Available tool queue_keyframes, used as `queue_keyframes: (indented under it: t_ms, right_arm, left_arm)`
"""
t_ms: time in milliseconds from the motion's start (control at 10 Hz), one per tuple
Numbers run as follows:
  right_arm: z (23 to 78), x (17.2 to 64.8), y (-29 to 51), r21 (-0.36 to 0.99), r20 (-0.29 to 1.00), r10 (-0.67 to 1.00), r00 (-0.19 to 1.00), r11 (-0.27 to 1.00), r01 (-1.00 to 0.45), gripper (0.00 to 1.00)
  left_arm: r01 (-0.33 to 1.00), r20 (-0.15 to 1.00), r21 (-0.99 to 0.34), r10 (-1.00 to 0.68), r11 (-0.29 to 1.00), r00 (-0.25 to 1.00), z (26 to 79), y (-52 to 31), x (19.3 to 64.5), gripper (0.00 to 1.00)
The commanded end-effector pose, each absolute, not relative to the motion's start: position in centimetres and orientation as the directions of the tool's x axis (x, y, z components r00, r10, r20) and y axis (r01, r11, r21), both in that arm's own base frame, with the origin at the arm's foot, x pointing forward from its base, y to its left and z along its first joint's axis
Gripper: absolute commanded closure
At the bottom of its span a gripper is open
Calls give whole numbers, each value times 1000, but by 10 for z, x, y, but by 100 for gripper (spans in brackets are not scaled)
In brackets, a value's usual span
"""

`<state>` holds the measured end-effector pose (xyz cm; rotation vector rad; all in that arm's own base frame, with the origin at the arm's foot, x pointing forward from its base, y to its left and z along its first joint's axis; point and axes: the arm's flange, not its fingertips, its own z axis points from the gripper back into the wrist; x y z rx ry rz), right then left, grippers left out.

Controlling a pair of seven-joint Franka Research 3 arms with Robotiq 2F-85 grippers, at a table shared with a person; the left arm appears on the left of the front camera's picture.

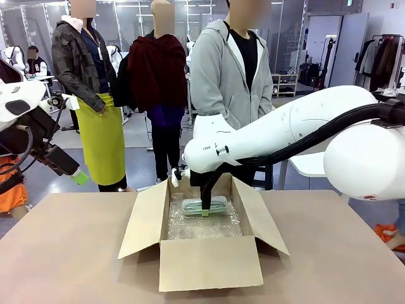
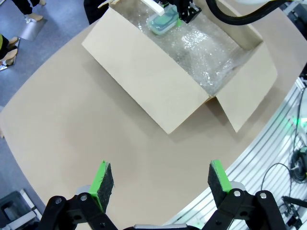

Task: Pack the glasses set securely to prepare it for shipping.
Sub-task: Place the Glasses case inside the Package Box, then put the Glasses case from the right side of the table into the Package Box.

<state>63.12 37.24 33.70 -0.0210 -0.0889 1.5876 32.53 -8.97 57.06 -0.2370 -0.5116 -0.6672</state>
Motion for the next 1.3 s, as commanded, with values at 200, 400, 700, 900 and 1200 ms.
queue_keyframes:
  t_ms: [200, 400, 700, 900, 1200]
  right_arm:
    - [344, 635, 372, -23, 60, 998, -7, -5, -1000, 0]
    - [344, 634, 371, -23, 67, 998, -9, -8, -1000, 0]
    - [347, 634, 369, -19, 60, 998, -24, -23, -1000, 0]
    - [343, 635, 369, -44, 48, 999, -4, -2, -999, 0]
    - [343, 635, 369, -44, 48, 999, -4, -2, -999, 0]
  left_arm:
    - [652, 543, -52, -526, 756, 654, 572, -88, 327, 0]
    - [652, 543, -52, -526, 756, 654, 572, -88, 327, 0]
    - [652, 543, -52, -526, 756, 654, 572, -88, 327, 0]
    - [652, 543, -52, -526, 756, 654, 572, -88, 327, 0]
    - [652, 543, -52, -526, 756, 654, 572, -88, 327, 0]
